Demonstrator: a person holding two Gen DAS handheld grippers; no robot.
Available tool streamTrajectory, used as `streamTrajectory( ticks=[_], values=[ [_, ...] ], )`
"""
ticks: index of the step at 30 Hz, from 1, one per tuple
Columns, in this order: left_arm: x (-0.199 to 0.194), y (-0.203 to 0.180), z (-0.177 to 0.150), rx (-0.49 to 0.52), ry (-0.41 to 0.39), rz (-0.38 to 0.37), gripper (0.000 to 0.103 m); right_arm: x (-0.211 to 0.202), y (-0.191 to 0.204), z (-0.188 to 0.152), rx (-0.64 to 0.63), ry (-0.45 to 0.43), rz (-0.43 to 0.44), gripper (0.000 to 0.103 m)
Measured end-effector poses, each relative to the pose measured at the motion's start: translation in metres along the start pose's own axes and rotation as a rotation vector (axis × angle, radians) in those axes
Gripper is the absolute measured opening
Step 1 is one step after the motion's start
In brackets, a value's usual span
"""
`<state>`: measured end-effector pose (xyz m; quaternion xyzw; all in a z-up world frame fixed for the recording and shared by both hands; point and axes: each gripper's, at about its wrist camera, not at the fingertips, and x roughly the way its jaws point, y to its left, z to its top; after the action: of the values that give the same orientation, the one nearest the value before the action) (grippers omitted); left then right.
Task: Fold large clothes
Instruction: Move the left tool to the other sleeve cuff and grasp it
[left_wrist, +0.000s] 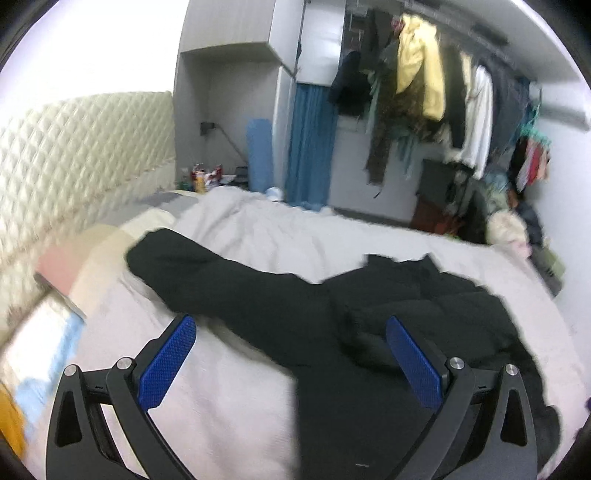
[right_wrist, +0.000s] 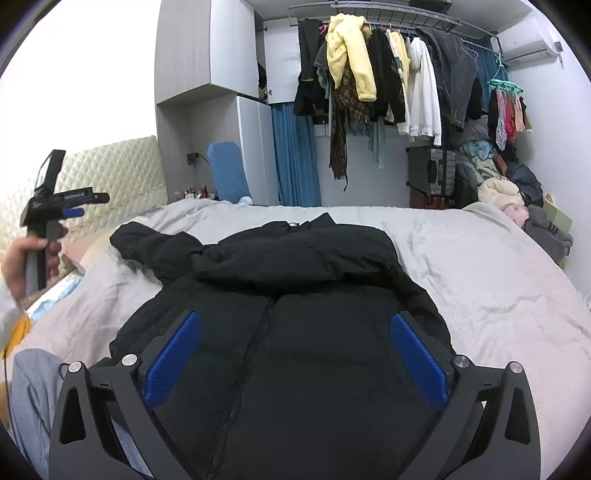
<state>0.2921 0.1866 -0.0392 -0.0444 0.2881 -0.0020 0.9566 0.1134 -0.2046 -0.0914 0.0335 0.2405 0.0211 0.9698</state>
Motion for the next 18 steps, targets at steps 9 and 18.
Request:
streamTrajectory(
  ticks=[9,18],
  values=[
    [0.114,0.125,0.018,-0.075,0.115,0.127,0.103,0.016,0.001,-0.001,0.034,0.044,-0.036,0.103],
    [0.212,0.262,0.001,-0.532,0.153,-0.008,0.102,0.047,0.001,0.008,0.098,0.089,-0.088,0.103]
  ],
)
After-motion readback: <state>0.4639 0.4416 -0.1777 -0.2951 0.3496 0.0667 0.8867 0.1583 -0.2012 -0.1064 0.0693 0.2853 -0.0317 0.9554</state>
